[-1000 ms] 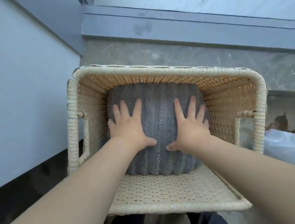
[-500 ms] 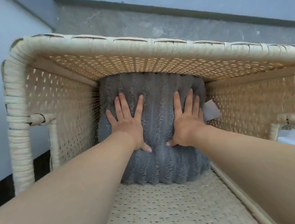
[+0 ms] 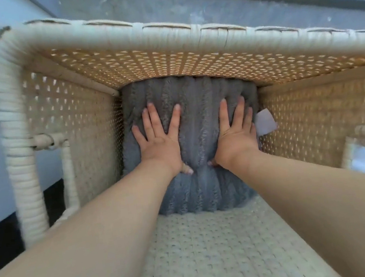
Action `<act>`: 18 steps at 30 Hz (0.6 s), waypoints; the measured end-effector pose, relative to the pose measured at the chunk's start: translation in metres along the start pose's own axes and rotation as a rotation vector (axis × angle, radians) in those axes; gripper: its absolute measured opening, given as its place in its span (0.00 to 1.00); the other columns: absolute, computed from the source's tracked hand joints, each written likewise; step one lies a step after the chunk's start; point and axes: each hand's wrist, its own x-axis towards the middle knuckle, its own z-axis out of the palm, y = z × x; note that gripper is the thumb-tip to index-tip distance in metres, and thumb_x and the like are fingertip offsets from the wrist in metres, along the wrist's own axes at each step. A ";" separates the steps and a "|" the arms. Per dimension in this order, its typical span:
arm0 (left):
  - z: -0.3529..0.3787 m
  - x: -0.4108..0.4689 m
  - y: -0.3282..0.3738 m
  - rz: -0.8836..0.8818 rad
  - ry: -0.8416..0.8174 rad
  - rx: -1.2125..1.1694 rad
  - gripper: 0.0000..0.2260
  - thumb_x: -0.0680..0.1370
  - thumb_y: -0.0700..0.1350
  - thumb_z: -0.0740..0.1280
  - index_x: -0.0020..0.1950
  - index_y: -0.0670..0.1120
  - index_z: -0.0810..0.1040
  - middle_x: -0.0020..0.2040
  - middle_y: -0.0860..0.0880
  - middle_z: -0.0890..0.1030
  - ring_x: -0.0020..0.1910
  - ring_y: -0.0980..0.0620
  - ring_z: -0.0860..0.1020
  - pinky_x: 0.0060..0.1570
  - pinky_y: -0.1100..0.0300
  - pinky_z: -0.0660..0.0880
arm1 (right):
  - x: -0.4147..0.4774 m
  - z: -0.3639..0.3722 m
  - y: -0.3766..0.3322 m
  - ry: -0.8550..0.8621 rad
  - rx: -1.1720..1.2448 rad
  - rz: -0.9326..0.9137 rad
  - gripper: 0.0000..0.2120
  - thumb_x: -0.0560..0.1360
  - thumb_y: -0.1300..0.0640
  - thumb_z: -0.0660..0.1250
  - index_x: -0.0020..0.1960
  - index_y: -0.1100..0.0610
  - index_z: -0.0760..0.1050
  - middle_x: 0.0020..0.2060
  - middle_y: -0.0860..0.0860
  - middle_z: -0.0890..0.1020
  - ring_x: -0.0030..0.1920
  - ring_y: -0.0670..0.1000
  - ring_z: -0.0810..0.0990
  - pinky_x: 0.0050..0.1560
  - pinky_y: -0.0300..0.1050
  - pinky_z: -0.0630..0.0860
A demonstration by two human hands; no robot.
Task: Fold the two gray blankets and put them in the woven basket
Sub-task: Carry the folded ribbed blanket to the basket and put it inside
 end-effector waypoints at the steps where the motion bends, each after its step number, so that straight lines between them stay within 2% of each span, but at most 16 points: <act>1: -0.003 -0.015 0.000 0.013 0.032 -0.040 0.69 0.57 0.66 0.76 0.57 0.57 0.11 0.63 0.37 0.16 0.71 0.38 0.26 0.68 0.35 0.35 | -0.017 -0.004 0.001 0.043 0.015 0.007 0.69 0.62 0.41 0.78 0.71 0.51 0.20 0.73 0.60 0.28 0.76 0.65 0.39 0.75 0.56 0.50; 3: -0.009 -0.045 0.000 -0.024 0.062 -0.145 0.65 0.61 0.64 0.76 0.65 0.60 0.17 0.70 0.42 0.22 0.74 0.40 0.29 0.70 0.36 0.37 | -0.051 -0.012 0.000 0.117 0.072 0.067 0.64 0.65 0.41 0.76 0.74 0.49 0.26 0.75 0.60 0.37 0.76 0.63 0.49 0.71 0.55 0.59; 5: -0.012 -0.075 0.000 -0.130 0.058 -0.288 0.57 0.67 0.63 0.73 0.70 0.62 0.24 0.75 0.44 0.28 0.76 0.41 0.34 0.72 0.37 0.44 | -0.084 -0.018 -0.004 0.105 0.163 0.233 0.56 0.68 0.40 0.72 0.76 0.49 0.32 0.74 0.62 0.47 0.70 0.62 0.61 0.66 0.54 0.65; 7: -0.012 -0.098 0.002 -0.285 0.049 -0.499 0.50 0.70 0.63 0.69 0.73 0.64 0.30 0.77 0.45 0.34 0.76 0.40 0.39 0.71 0.39 0.53 | -0.105 -0.021 -0.010 -0.004 0.376 0.449 0.50 0.72 0.38 0.67 0.77 0.50 0.36 0.71 0.63 0.55 0.65 0.62 0.68 0.62 0.54 0.68; 9: -0.010 -0.110 0.003 -0.421 -0.015 -0.744 0.47 0.70 0.67 0.67 0.74 0.65 0.34 0.78 0.47 0.36 0.77 0.39 0.40 0.70 0.40 0.58 | -0.116 -0.019 -0.013 -0.141 0.670 0.557 0.48 0.74 0.38 0.65 0.77 0.48 0.33 0.70 0.65 0.61 0.61 0.63 0.73 0.60 0.54 0.71; 12: -0.004 -0.106 0.003 -0.475 -0.069 -0.997 0.47 0.66 0.72 0.66 0.73 0.68 0.36 0.78 0.49 0.35 0.76 0.41 0.37 0.71 0.39 0.53 | -0.117 -0.010 -0.013 -0.174 0.931 0.511 0.53 0.70 0.37 0.69 0.76 0.44 0.32 0.74 0.64 0.60 0.68 0.62 0.70 0.64 0.53 0.69; 14: -0.002 -0.090 -0.001 -0.499 -0.083 -1.077 0.48 0.65 0.73 0.66 0.73 0.68 0.37 0.78 0.49 0.36 0.76 0.40 0.37 0.72 0.40 0.49 | -0.108 -0.004 -0.010 -0.179 0.944 0.499 0.55 0.68 0.37 0.71 0.77 0.43 0.33 0.75 0.63 0.58 0.71 0.61 0.67 0.66 0.51 0.67; 18: 0.016 -0.053 -0.010 -0.493 -0.092 -1.055 0.52 0.64 0.71 0.69 0.74 0.65 0.36 0.79 0.48 0.39 0.77 0.39 0.41 0.73 0.38 0.49 | -0.069 0.017 -0.003 -0.241 0.853 0.480 0.58 0.67 0.37 0.72 0.76 0.46 0.31 0.76 0.61 0.59 0.72 0.59 0.66 0.66 0.51 0.67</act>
